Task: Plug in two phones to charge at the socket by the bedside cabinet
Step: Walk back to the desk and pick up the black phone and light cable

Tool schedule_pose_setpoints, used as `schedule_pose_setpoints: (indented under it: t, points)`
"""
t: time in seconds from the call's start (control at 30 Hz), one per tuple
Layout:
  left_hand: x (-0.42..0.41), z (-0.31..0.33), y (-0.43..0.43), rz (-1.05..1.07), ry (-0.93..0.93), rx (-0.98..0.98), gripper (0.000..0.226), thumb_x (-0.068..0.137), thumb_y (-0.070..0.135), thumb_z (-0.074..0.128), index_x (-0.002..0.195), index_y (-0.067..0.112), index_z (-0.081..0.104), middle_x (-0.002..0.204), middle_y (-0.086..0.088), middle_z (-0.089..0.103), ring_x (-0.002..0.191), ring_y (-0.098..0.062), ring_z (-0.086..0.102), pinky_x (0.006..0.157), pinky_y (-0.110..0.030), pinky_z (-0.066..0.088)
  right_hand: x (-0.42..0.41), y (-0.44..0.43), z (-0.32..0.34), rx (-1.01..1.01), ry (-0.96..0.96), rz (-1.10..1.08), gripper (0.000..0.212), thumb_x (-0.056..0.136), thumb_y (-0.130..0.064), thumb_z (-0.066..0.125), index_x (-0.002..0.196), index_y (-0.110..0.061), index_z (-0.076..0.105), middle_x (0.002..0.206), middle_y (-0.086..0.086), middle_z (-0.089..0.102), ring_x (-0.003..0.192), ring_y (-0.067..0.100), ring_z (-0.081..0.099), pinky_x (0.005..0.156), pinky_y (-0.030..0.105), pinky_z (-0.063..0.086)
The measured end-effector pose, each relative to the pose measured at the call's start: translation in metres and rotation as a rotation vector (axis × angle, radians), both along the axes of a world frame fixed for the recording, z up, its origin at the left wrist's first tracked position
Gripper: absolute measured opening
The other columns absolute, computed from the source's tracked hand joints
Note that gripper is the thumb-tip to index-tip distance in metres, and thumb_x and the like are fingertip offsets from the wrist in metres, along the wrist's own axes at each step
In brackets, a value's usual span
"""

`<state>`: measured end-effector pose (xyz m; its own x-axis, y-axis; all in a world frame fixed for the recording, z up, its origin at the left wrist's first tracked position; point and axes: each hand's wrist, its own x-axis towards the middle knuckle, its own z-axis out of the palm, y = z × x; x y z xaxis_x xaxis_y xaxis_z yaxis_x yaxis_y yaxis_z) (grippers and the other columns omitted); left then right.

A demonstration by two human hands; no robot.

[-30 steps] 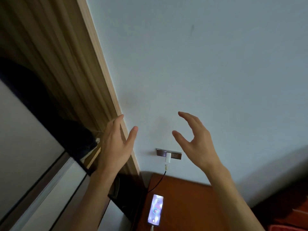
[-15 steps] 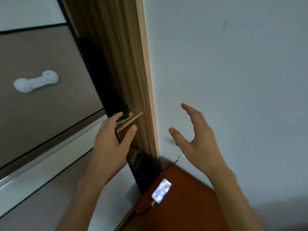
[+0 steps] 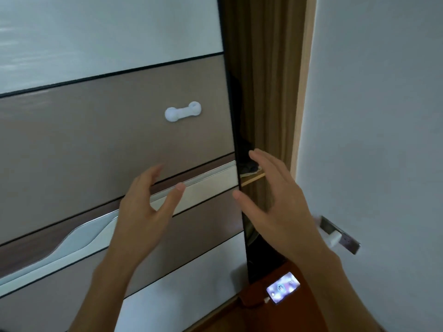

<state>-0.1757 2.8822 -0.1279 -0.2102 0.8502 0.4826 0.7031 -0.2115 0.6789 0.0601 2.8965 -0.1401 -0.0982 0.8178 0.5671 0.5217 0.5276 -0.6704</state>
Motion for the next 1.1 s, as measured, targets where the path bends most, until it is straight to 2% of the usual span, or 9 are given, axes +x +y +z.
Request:
schedule_pose_setpoints:
  t: [0.23, 0.4, 0.47, 0.6, 0.73, 0.83, 0.97, 1.0, 1.1]
  points:
    - [-0.084, 0.012, -0.059, 0.135, 0.004, 0.027, 0.066, 0.087, 0.057, 0.058, 0.144, 0.025, 0.049, 0.142, 0.011, 0.055, 0.128, -0.005, 0.050, 0.101, -0.027, 0.039, -0.090, -0.029, 0.012, 0.031, -0.022, 0.160, 0.068, 0.090, -0.035, 0.070, 0.150, -0.025, 0.038, 0.154, -0.012, 0.039, 0.140, -0.002, 0.032, 0.109, 0.002, 0.018]
    - [-0.154, 0.011, -0.121, 0.252, 0.014, 0.032, 0.061, 0.090, 0.053, 0.060, 0.144, 0.029, 0.048, 0.139, 0.013, 0.056, 0.123, -0.001, 0.050, 0.097, -0.021, 0.038, -0.164, -0.065, 0.020, 0.046, -0.023, 0.288, 0.066, 0.091, -0.032, 0.069, 0.150, -0.023, 0.039, 0.154, -0.013, 0.037, 0.141, -0.002, 0.030, 0.110, 0.003, 0.018]
    - [-0.183, 0.009, -0.149, 0.295, 0.003, 0.034, 0.064, 0.087, 0.056, 0.058, 0.143, 0.028, 0.049, 0.140, 0.010, 0.056, 0.124, -0.005, 0.053, 0.102, -0.028, 0.042, -0.197, -0.083, 0.021, 0.056, -0.013, 0.323, 0.065, 0.091, -0.029, 0.071, 0.148, -0.021, 0.042, 0.153, -0.012, 0.039, 0.140, -0.001, 0.033, 0.111, 0.005, 0.021]
    - [-0.241, 0.010, -0.209, 0.414, -0.033, 0.068, 0.066, 0.082, 0.060, 0.057, 0.140, 0.027, 0.053, 0.130, 0.017, 0.059, 0.108, 0.020, 0.054, 0.094, -0.021, 0.045, -0.269, -0.125, 0.019, 0.007, 0.045, 0.442, 0.059, 0.090, -0.027, 0.071, 0.144, -0.023, 0.048, 0.148, -0.014, 0.044, 0.136, -0.006, 0.036, 0.108, 0.003, 0.022]
    - [-0.291, 0.012, -0.272, 0.504, -0.042, 0.057, 0.067, 0.085, 0.060, 0.056, 0.143, 0.027, 0.050, 0.139, 0.011, 0.057, 0.129, -0.005, 0.050, 0.108, -0.036, 0.044, -0.339, -0.169, 0.013, -0.008, 0.052, 0.568, 0.057, 0.091, -0.029, 0.070, 0.143, -0.028, 0.048, 0.147, -0.017, 0.044, 0.135, -0.008, 0.036, 0.106, 0.002, 0.023]
    - [-0.320, 0.011, -0.323, 0.539, -0.041, 0.042, 0.061, 0.088, 0.057, 0.054, 0.143, 0.032, 0.050, 0.141, 0.013, 0.056, 0.129, -0.006, 0.050, 0.105, -0.032, 0.042, -0.384, -0.202, 0.010, -0.013, 0.046, 0.654, 0.056, 0.092, -0.032, 0.068, 0.143, -0.031, 0.046, 0.147, -0.020, 0.043, 0.135, -0.006, 0.036, 0.105, 0.001, 0.023]
    - [-0.352, 0.008, -0.389, 0.602, -0.075, 0.000, 0.061, 0.088, 0.054, 0.055, 0.145, 0.034, 0.046, 0.146, 0.009, 0.054, 0.133, -0.017, 0.051, 0.104, -0.049, 0.050, -0.434, -0.244, 0.006, -0.027, 0.030, 0.753, 0.057, 0.093, -0.034, 0.067, 0.145, -0.033, 0.043, 0.148, -0.021, 0.041, 0.136, -0.005, 0.036, 0.104, 0.001, 0.025]
    - [-0.359, 0.007, -0.404, 0.632, -0.072, -0.007, 0.062, 0.088, 0.055, 0.055, 0.145, 0.035, 0.046, 0.145, 0.007, 0.055, 0.130, -0.019, 0.053, 0.103, -0.047, 0.052, -0.447, -0.255, 0.006, -0.031, 0.023, 0.783, 0.057, 0.093, -0.034, 0.067, 0.145, -0.034, 0.042, 0.149, -0.022, 0.040, 0.136, -0.005, 0.036, 0.104, 0.001, 0.025]
    - [-0.384, 0.002, -0.447, 0.721, -0.082, 0.004, 0.060, 0.087, 0.056, 0.056, 0.143, 0.038, 0.047, 0.142, 0.013, 0.055, 0.125, -0.008, 0.053, 0.094, -0.021, 0.047, -0.485, -0.286, 0.007, -0.036, -0.013, 0.880, 0.058, 0.094, -0.036, 0.065, 0.146, -0.035, 0.039, 0.151, -0.022, 0.038, 0.137, -0.009, 0.032, 0.103, -0.001, 0.022]
